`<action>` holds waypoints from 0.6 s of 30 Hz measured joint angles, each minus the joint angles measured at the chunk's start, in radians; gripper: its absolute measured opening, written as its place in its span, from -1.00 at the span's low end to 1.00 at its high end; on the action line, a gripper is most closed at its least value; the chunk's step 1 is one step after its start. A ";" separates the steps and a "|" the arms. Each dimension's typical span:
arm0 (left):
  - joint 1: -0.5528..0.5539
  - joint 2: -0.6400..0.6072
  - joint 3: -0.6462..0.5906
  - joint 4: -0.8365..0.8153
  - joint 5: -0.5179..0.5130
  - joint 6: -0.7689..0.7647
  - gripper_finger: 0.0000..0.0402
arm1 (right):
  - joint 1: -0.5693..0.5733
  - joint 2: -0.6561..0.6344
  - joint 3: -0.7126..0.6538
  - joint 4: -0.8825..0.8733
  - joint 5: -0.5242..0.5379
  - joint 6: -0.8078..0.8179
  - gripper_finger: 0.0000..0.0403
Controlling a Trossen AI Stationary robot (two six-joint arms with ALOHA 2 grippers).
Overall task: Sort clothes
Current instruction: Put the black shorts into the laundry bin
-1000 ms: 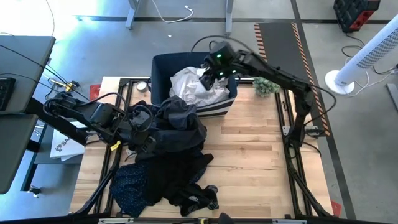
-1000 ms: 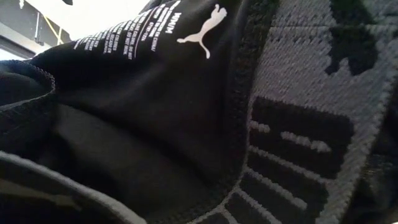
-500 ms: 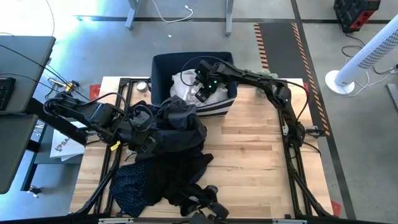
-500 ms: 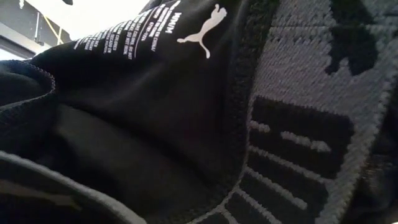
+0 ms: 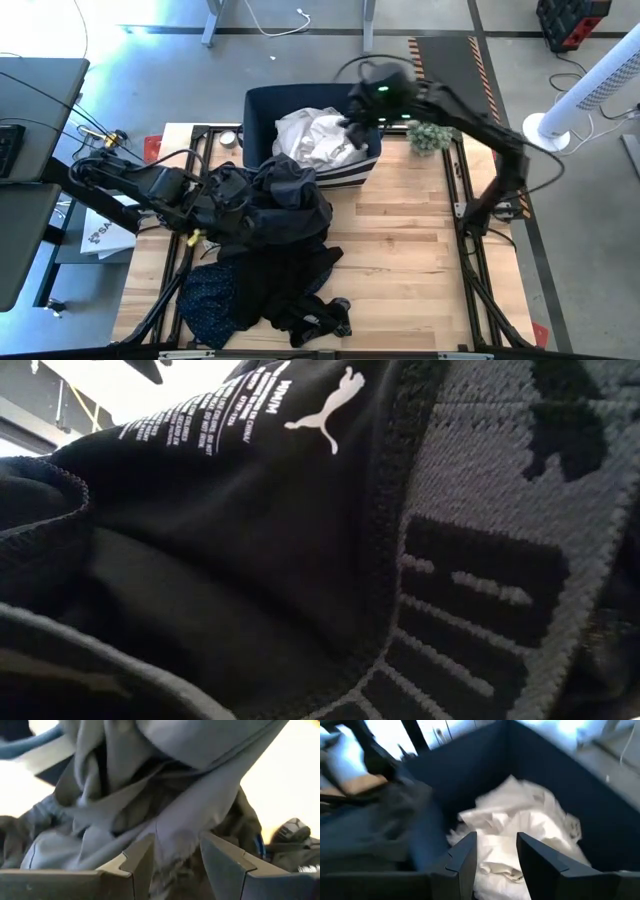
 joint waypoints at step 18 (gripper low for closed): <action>0.108 0.260 -0.222 0.556 -0.012 0.262 -0.46 | 0.137 -0.284 0.000 -0.158 0.005 0.044 -0.34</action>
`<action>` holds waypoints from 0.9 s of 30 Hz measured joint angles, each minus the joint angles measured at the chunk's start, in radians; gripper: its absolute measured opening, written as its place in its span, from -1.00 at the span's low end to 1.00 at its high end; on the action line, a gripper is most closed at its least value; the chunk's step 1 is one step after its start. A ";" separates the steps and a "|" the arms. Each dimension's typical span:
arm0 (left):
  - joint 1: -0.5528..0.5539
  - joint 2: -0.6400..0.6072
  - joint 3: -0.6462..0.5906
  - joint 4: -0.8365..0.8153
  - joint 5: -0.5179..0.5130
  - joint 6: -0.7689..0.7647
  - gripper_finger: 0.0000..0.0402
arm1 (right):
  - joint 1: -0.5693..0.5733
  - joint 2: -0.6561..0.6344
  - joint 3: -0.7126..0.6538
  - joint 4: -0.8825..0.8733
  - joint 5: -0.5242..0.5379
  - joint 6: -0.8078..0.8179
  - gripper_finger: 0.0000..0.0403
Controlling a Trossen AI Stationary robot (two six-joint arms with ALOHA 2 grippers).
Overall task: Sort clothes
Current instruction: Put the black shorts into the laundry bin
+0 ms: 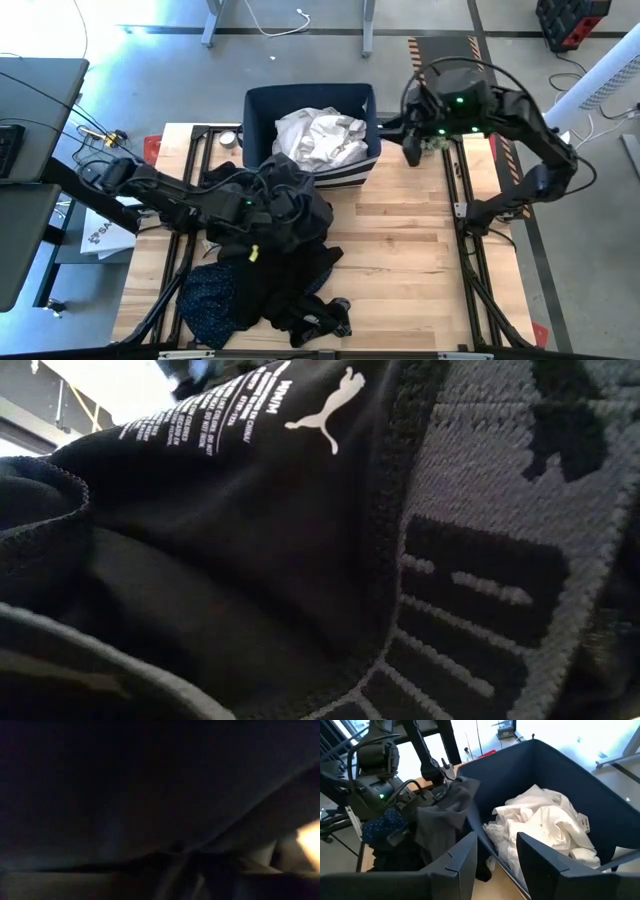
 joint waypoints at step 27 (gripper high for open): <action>0.126 0.303 1.185 0.485 0.167 0.671 -1.00 | 0.016 -0.241 0.000 0.243 -0.362 0.004 -0.34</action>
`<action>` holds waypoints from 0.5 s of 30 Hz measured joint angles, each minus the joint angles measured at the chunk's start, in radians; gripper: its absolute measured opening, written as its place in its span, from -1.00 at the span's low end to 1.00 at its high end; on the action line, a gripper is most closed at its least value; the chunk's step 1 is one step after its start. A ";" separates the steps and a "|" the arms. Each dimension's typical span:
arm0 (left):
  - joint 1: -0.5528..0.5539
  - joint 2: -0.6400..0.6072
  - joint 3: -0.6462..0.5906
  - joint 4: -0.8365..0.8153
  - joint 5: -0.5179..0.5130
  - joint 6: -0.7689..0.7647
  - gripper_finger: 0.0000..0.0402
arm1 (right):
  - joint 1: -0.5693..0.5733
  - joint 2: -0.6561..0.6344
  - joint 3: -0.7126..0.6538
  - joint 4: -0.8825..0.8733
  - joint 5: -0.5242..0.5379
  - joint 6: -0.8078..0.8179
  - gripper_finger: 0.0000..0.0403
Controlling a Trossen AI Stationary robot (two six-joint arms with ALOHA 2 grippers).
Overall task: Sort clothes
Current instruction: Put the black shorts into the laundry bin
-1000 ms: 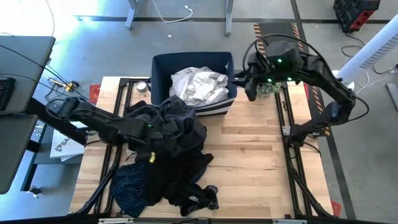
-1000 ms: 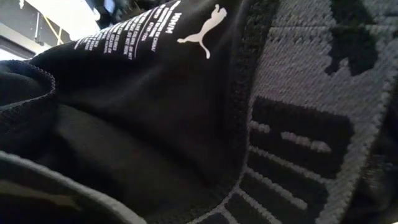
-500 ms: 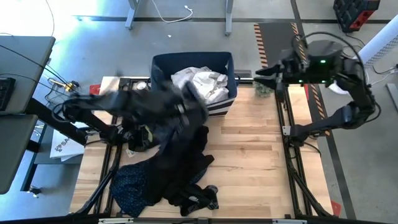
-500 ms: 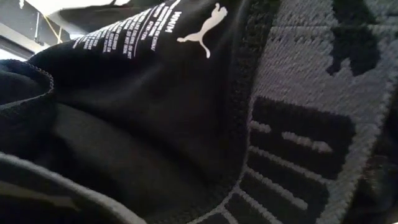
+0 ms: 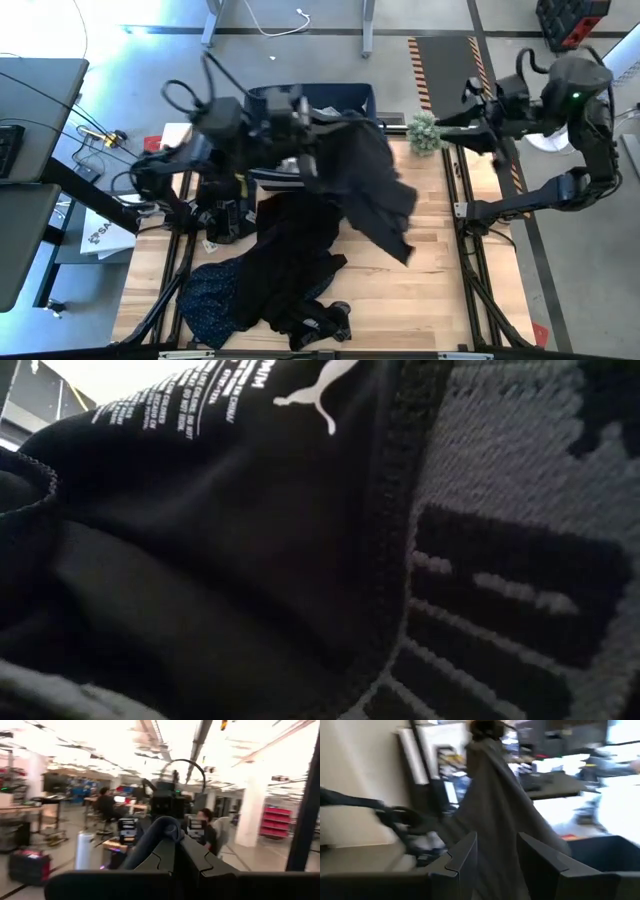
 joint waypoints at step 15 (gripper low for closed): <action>0.050 0.082 0.033 0.004 0.089 -0.021 -1.00 | 0.090 0.135 0.000 -0.092 -0.075 -0.067 0.29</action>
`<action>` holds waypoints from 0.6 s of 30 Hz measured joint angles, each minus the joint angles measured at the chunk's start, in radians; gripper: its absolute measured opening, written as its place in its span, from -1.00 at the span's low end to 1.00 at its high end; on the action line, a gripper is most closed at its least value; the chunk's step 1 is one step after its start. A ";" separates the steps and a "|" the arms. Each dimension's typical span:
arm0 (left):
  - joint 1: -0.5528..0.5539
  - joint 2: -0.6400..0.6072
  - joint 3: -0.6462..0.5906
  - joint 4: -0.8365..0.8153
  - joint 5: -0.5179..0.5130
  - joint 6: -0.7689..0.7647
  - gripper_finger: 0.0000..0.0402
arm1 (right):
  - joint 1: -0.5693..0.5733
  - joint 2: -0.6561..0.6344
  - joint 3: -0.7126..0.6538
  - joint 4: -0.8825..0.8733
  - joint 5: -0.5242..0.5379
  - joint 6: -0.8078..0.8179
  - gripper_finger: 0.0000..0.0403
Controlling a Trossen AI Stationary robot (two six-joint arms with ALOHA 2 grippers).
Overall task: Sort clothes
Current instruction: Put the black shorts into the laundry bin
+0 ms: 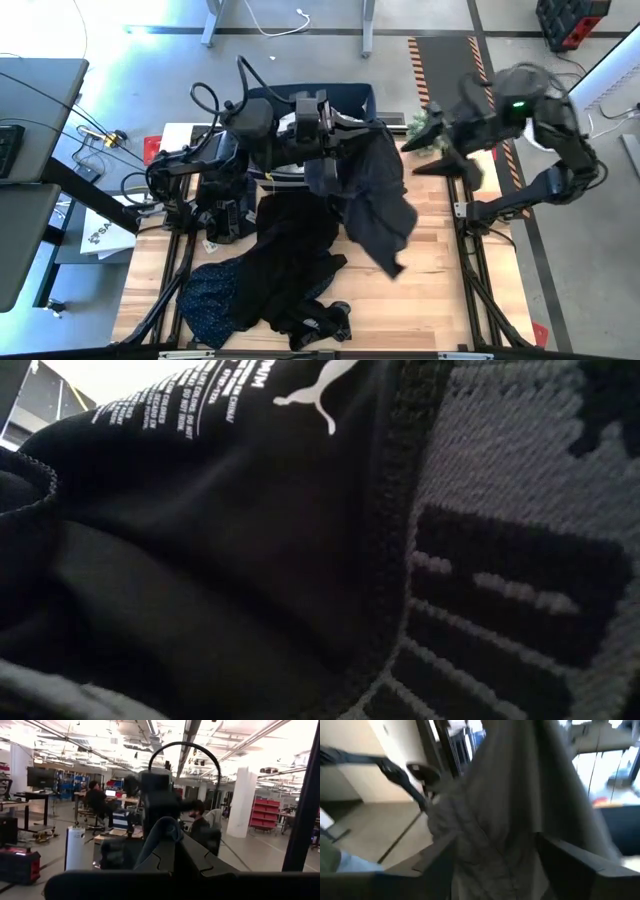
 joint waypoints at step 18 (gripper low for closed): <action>0.006 -0.009 0.000 -0.058 0.026 -0.001 -1.00 | 0.064 0.258 -0.001 0.185 0.275 0.037 -0.08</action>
